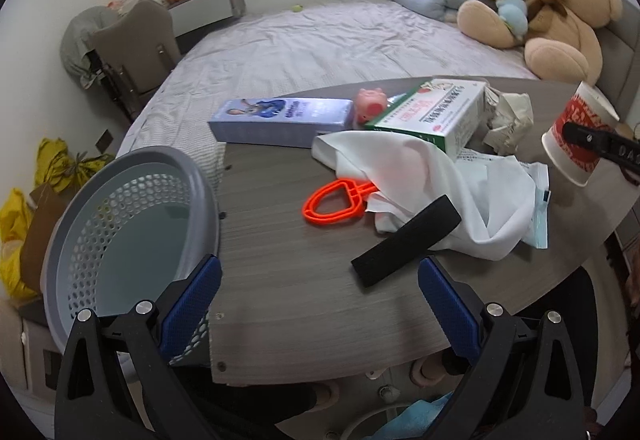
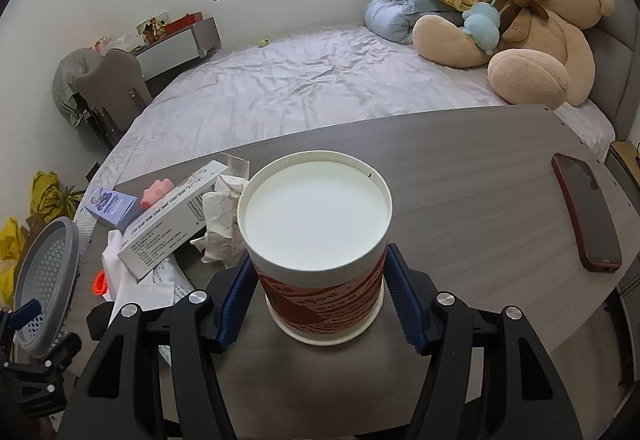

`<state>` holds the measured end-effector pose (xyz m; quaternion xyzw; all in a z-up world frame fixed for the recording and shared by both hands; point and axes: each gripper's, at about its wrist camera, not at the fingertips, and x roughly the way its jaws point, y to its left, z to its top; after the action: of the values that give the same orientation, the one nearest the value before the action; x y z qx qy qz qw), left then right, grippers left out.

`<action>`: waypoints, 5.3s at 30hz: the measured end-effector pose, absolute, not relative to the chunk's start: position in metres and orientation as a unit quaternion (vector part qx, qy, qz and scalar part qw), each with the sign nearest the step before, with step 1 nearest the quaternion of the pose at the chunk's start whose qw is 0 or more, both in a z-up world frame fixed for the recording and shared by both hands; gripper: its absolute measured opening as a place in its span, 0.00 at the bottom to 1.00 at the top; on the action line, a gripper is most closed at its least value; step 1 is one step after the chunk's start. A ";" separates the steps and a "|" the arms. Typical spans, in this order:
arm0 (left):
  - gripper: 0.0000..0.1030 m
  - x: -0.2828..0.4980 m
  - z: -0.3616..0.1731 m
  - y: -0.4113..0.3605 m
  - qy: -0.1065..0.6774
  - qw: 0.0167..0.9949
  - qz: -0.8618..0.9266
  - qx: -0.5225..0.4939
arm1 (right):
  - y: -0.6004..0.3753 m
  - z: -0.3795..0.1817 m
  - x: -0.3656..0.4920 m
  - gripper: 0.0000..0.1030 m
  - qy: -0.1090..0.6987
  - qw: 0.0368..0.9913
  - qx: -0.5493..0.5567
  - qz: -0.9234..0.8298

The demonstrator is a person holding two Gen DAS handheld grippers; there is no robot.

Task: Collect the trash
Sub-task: 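Grasp the paper cup with the right tool while the left tool approaches the black strap, then grasp the black strap with the left tool while the right tool carries the cup, then drop the cup and strap into the grey basket, opening both tools, then move both tools back to the table toward the crumpled tissue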

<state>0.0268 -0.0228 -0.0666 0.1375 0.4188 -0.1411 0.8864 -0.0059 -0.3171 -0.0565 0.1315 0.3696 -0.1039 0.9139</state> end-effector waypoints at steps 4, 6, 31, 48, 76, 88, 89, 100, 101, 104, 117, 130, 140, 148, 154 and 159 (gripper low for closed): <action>0.94 0.035 -0.078 -0.028 0.431 0.877 -0.160 0.139 | -0.315 -0.051 -0.012 0.59 0.365 0.916 0.128 -0.104; 0.94 0.037 -0.082 -0.030 0.432 0.874 -0.168 0.143 | -0.315 -0.051 -0.014 0.59 0.365 0.916 0.133 -0.103; 0.06 0.035 -0.080 -0.029 0.442 0.868 -0.208 0.085 | -0.308 -0.049 -0.020 0.59 0.364 0.916 0.142 -0.088; 0.06 0.023 -0.022 0.030 0.394 0.910 -0.122 0.030 | -0.268 -0.015 -0.010 0.59 0.348 0.929 0.123 -0.030; 0.06 0.065 -0.036 0.184 0.420 0.907 0.021 -0.026 | -0.055 0.000 0.092 0.59 0.369 0.913 0.035 0.172; 0.06 0.086 -0.054 0.218 0.441 0.895 0.045 -0.044 | 0.020 -0.021 0.121 0.59 0.407 0.882 0.004 0.236; 0.06 0.086 -0.056 0.220 0.445 0.893 0.045 -0.047 | 0.024 -0.024 0.122 0.59 0.411 0.880 0.000 0.239; 0.68 0.084 -0.064 0.235 0.448 0.890 0.065 -0.058 | 0.033 -0.030 0.127 0.69 0.412 0.879 -0.017 0.238; 0.68 0.084 -0.064 0.235 0.448 0.890 0.066 -0.058 | 0.031 -0.030 0.127 0.69 0.412 0.880 -0.017 0.238; 0.69 0.083 -0.063 0.236 0.449 0.889 0.073 -0.058 | 0.030 -0.030 0.127 0.69 0.412 0.880 -0.017 0.234; 0.89 0.073 -0.054 0.243 0.432 0.892 0.118 -0.059 | 0.024 -0.029 0.114 0.69 0.401 0.888 -0.022 0.222; 0.91 0.051 -0.039 0.229 0.421 0.899 0.108 -0.057 | 0.005 -0.017 0.092 0.69 0.387 0.899 -0.012 0.206; 0.91 0.026 -0.026 0.199 0.405 0.909 0.085 -0.048 | -0.028 -0.008 0.057 0.69 0.371 0.911 0.004 0.179; 0.93 0.016 -0.023 0.158 0.400 0.914 0.039 -0.049 | -0.087 -0.008 0.029 0.69 0.369 0.922 0.022 0.119; 0.93 0.014 -0.030 0.116 0.406 0.913 0.009 -0.046 | -0.145 -0.014 0.011 0.69 0.375 0.925 0.033 0.054; 0.93 0.013 -0.030 0.080 0.406 0.913 -0.018 -0.024 | -0.198 -0.026 0.007 0.69 0.385 0.922 0.046 -0.004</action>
<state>0.0125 0.0802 -0.0300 -0.0243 0.4065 -0.0183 0.9132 0.0070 -0.1976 -0.0259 0.0459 0.3846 -0.0045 0.9219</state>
